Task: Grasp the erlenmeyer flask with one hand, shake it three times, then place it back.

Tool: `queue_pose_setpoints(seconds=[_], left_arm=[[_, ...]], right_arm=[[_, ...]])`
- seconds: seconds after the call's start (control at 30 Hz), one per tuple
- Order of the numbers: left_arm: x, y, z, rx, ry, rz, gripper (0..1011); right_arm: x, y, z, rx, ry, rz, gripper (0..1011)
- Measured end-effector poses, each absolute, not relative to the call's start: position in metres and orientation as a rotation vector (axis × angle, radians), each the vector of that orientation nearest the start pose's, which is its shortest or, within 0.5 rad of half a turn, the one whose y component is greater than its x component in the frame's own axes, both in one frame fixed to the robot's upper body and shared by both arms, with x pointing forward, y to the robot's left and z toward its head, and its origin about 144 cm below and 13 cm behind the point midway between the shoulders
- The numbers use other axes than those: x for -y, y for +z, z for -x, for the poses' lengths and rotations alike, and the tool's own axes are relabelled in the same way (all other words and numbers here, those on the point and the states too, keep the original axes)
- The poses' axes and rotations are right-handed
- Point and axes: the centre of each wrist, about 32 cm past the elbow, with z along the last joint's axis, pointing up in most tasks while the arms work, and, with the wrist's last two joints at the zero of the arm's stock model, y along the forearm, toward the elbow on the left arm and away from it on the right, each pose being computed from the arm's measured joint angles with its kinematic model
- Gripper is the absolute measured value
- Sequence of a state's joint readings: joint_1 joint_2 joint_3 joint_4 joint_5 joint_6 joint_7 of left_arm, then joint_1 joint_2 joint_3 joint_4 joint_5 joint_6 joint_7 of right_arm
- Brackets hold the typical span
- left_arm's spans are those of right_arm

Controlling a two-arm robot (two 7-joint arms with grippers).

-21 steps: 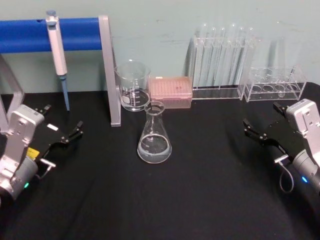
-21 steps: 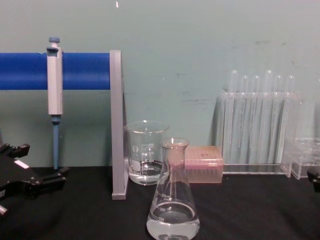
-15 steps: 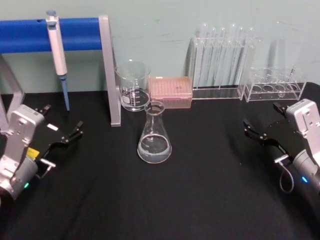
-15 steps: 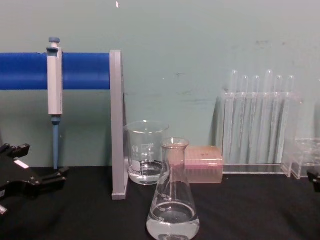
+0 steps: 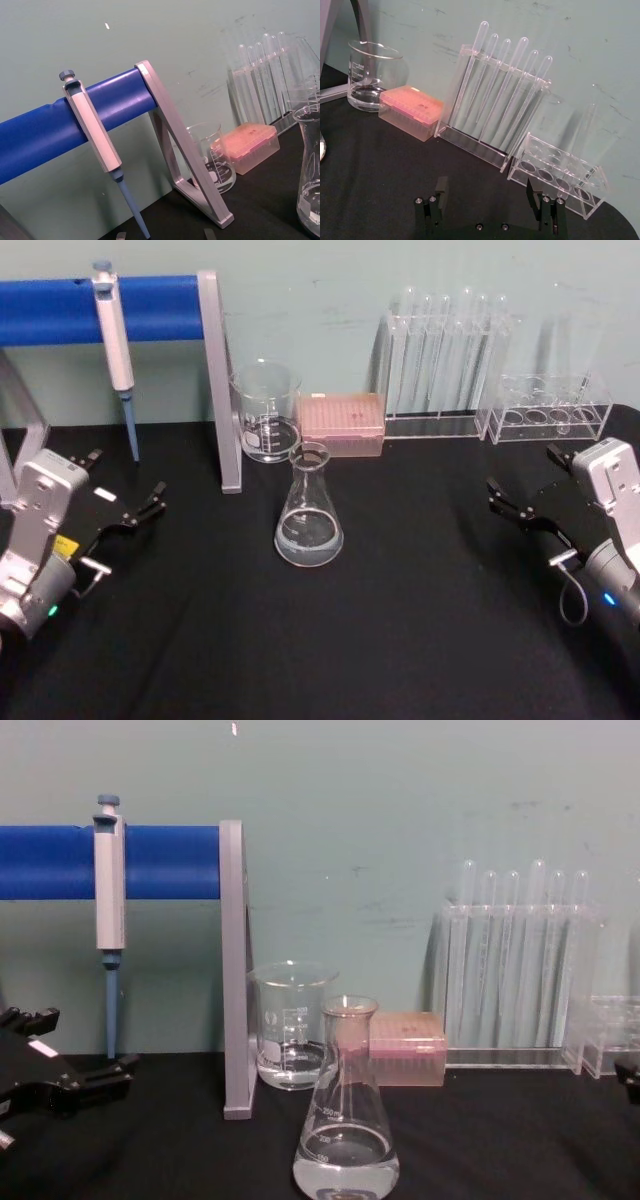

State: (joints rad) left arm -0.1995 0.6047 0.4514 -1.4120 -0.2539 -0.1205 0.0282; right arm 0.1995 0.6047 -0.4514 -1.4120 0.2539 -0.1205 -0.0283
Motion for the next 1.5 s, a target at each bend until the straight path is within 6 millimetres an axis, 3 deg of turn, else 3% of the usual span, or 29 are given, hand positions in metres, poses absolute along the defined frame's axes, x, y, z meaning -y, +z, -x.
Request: queue_pose_setpoints(seconds=[0.6, 0.93, 1.5], left_arm=[[-0.310, 1.140, -0.489, 0.285, 1.248, -0.304, 1001], [-0.310, 1.140, -0.489, 0.285, 1.248, -0.304, 1001], [-0.310, 1.140, -0.489, 0.285, 1.248, -0.304, 1001]], right_arm=[[0.300, 1.150, -0.493, 0.163, -1.093, 0.222, 1000], [0.277, 1.154, -0.503, 0.071, -0.943, 0.163, 1000], [0.228, 1.151, -0.534, 0.056, -0.759, 0.127, 1000]])
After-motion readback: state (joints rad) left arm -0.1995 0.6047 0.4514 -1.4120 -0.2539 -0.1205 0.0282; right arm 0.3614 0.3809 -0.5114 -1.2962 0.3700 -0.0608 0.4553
